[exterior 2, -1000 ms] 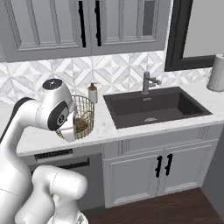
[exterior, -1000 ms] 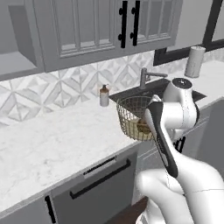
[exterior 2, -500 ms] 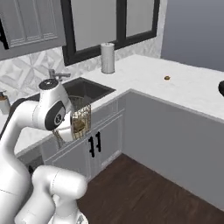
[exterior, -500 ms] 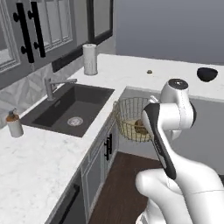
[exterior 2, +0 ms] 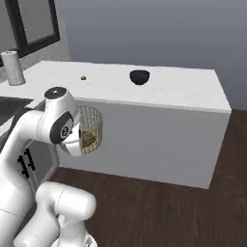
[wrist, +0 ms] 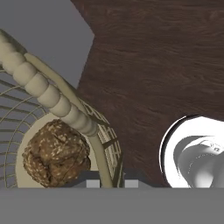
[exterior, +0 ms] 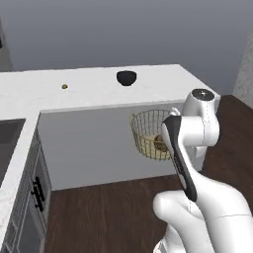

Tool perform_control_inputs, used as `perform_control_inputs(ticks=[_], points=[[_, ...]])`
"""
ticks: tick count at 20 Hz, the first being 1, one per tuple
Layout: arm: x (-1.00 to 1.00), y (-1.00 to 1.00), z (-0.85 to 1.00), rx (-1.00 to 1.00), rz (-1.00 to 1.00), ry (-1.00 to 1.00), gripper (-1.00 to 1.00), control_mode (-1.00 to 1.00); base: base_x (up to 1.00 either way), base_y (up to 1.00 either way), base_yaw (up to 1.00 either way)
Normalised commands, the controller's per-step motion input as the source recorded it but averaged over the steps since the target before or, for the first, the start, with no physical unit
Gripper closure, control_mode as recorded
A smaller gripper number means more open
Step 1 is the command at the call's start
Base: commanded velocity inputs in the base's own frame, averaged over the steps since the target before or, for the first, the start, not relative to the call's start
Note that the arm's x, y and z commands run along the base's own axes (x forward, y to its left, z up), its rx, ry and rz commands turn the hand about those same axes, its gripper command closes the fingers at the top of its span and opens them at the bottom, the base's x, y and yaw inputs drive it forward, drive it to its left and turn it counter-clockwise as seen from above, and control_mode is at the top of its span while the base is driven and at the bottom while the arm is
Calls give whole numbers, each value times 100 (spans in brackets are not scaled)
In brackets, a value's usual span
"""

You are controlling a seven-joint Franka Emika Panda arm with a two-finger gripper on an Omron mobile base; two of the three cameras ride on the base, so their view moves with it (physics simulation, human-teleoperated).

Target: Open the cabinet, pick up the bread from the cabinet and place it in the basket. Then move the basket to the dining counter.

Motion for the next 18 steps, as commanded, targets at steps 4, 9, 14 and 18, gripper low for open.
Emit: perform_control_inputs(ticks=[4, 9, 14, 18], points=[[0, 0, 0, 0, 0, 0, 100, 100, 50, -83, -27], [0, 0, 0, 0, 0, 0, 100, 100, 78, -82, -2], [0, 0, 0, 0, 0, 0, 100, 100, 90, -67, 0], [0, 0, 0, 0, 0, 0, 100, 100, 79, -13, 1]])
